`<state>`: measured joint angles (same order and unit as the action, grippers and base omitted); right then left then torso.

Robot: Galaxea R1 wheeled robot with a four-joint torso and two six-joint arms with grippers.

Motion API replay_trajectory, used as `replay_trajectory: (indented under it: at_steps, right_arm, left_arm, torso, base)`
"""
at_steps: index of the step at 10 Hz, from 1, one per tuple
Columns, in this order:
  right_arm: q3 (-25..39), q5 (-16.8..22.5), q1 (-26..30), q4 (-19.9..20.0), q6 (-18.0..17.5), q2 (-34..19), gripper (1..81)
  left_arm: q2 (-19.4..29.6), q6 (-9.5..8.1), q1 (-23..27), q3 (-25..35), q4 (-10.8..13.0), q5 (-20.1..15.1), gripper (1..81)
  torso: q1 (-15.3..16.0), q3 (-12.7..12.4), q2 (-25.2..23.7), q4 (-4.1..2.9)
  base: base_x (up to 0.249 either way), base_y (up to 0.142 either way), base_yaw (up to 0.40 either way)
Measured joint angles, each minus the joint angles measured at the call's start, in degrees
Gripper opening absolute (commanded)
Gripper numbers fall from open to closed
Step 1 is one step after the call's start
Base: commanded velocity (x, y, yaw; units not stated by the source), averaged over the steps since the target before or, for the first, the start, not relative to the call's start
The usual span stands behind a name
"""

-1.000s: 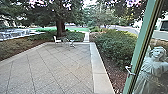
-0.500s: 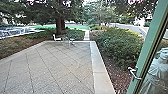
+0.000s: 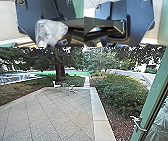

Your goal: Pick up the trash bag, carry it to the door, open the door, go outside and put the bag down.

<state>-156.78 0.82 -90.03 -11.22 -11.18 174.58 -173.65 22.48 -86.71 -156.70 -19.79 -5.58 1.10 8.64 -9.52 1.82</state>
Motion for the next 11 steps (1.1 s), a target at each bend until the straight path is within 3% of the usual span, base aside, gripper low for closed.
replay_trajectory:
  at_steps: [11]
  right_arm:
    - [0.0,0.26,-1.1,-0.11,0.0,0.0,81.1]
  left_arm:
    - [-0.18,-0.02,-0.77,0.02,0.0,0.1,1.0]
  torso:
    - [-0.28,-0.02,-0.06,0.0]
  base:
    - [0.103,0.0,0.0]
